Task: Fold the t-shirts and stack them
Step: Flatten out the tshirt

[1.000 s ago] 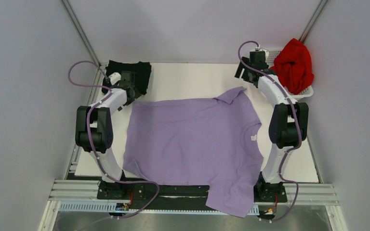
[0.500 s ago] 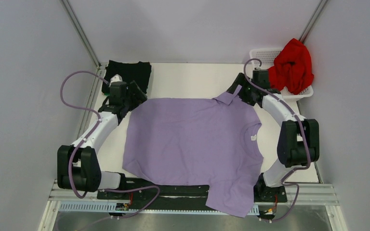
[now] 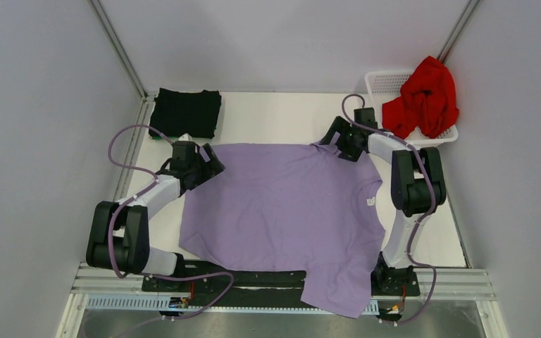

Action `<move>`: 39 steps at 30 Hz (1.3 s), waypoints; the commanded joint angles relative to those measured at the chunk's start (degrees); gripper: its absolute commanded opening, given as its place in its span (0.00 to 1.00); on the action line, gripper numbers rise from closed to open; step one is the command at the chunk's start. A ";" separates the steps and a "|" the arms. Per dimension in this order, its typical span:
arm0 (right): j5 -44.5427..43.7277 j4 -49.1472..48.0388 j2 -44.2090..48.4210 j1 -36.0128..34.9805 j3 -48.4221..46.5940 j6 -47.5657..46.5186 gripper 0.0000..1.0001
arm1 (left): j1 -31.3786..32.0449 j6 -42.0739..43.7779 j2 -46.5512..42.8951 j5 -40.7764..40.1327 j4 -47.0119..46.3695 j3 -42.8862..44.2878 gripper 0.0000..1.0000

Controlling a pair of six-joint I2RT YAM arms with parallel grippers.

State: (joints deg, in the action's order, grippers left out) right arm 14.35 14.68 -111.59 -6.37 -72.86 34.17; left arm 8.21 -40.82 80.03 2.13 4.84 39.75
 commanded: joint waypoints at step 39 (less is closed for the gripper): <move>-9.72 -12.22 -13.74 -8.35 -29.29 -8.10 1.00 | -0.06 2.44 0.31 -7.37 4.59 7.49 1.00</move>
State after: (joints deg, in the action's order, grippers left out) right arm 7.79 0.51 -135.70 -14.79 -107.63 33.21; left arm 8.21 -39.46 83.53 -5.21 9.15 44.60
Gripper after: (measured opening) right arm 0.998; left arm 0.998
